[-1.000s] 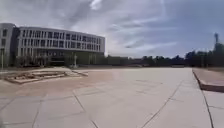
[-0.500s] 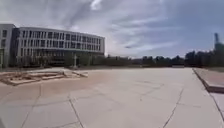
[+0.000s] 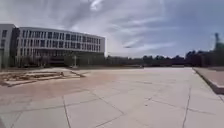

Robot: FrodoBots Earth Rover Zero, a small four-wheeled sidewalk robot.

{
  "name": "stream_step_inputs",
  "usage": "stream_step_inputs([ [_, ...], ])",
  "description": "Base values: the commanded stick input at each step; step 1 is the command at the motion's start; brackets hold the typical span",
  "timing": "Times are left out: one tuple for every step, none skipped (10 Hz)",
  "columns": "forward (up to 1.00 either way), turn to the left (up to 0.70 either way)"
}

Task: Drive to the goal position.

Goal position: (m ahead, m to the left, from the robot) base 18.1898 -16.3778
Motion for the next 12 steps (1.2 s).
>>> stream_step_inputs([
  [0.5, -0.06],
  [0.5, -0.2],
  [0.5, -0.06],
  [0.5, 0.0],
  [0.5, -0.12],
  [0.5, -0.27],
  [0.5, -0.09],
  [0.5, 0.0],
  [0.5, 0.0],
  [0.5, 0.0],
  [0.5, 0.0],
  [0.5, -0.04],
])
